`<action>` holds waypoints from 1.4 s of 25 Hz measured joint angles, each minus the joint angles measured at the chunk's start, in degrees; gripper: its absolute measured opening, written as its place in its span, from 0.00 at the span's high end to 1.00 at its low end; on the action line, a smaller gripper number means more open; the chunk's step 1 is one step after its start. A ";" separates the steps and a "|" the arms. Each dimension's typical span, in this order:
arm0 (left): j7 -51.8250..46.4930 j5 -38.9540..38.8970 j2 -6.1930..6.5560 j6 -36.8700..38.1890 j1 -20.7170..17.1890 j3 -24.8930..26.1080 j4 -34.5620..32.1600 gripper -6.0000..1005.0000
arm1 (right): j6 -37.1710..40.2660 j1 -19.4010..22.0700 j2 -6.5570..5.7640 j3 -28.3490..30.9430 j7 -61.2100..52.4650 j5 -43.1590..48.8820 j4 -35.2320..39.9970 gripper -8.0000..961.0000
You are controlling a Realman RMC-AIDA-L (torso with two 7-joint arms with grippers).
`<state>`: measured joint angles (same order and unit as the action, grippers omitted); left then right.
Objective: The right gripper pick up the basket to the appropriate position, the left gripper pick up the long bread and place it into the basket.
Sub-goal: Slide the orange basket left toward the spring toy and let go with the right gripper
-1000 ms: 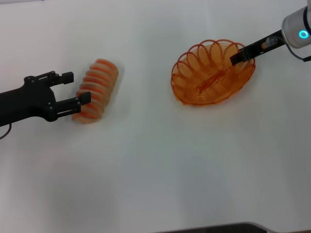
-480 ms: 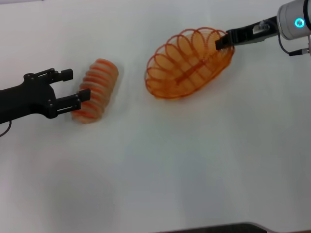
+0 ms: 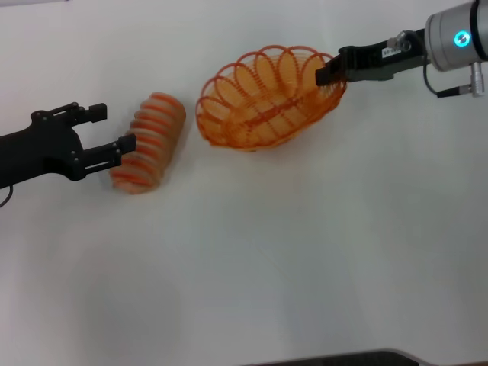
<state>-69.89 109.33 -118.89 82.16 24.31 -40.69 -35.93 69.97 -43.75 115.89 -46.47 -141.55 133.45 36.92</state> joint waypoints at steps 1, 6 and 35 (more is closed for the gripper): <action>0.00 0.00 -0.11 -0.07 -0.06 0.00 -0.29 0.25 | -0.01 0.00 -0.03 0.42 -0.16 -0.67 -1.02 0.89; 0.03 0.00 -0.46 -0.88 -0.13 0.00 -0.76 0.25 | -0.37 0.00 0.10 1.24 -1.05 -2.11 -3.54 0.89; 0.45 -0.27 -1.80 -2.09 -0.41 0.70 -2.13 0.25 | -8.87 3.02 3.67 1.18 -0.33 -2.42 -5.81 0.89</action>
<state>-69.44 109.06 -120.69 80.07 23.90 -39.99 -38.07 61.10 -40.73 119.56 -45.29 -141.89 131.03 31.11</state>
